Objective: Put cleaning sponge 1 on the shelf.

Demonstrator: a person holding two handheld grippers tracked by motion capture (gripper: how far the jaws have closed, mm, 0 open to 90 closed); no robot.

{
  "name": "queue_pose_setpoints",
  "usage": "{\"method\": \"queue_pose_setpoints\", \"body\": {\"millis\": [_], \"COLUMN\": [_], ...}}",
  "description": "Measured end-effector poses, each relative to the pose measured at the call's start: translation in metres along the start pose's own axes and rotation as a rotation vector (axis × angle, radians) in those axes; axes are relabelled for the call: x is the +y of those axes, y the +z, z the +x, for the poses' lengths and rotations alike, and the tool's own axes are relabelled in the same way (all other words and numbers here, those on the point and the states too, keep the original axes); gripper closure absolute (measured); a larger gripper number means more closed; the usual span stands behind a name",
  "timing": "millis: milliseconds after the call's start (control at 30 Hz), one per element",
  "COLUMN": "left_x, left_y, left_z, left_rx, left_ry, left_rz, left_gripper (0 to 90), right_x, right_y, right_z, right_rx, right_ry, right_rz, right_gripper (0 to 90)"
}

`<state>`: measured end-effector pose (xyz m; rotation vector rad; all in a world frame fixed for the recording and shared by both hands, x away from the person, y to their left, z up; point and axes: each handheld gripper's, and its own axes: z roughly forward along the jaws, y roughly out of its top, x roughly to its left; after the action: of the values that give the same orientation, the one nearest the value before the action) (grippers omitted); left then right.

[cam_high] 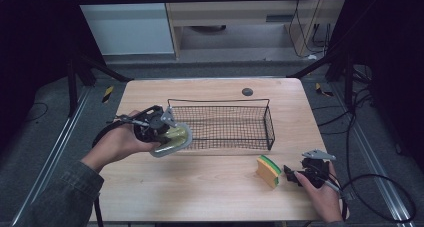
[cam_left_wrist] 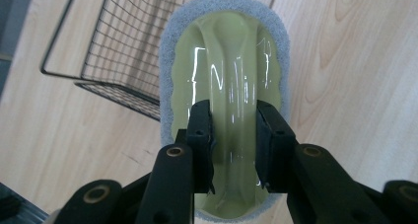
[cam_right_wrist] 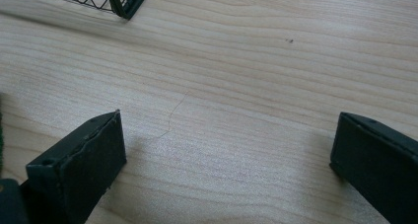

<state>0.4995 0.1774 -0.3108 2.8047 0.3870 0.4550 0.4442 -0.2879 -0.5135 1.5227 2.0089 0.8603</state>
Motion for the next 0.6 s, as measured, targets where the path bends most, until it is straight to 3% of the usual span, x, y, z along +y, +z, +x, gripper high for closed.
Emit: {"method": "queue_pose_setpoints", "body": {"millis": [67,467,600], "left_x": [0.005,0.023,0.030], "left_y": [-0.001,-0.007,-0.006], "left_z": [0.002,0.016,0.022], "left_rx": [0.005,0.051,0.062], "left_ry": [0.020,0.053,0.085], "left_rz": [-0.020,-0.040,-0.044], "left_gripper": [70.6,70.7,70.6], "right_x": [0.000,0.000,0.000], "right_y": [0.000,0.000,0.000], "right_z": [0.000,0.000,0.000], "right_rx": [0.000,-0.003,-0.003], "right_ry": [0.000,-0.003,-0.002], "right_rz": [0.000,0.000,0.000], "right_gripper": [0.5,0.5,0.5]}}
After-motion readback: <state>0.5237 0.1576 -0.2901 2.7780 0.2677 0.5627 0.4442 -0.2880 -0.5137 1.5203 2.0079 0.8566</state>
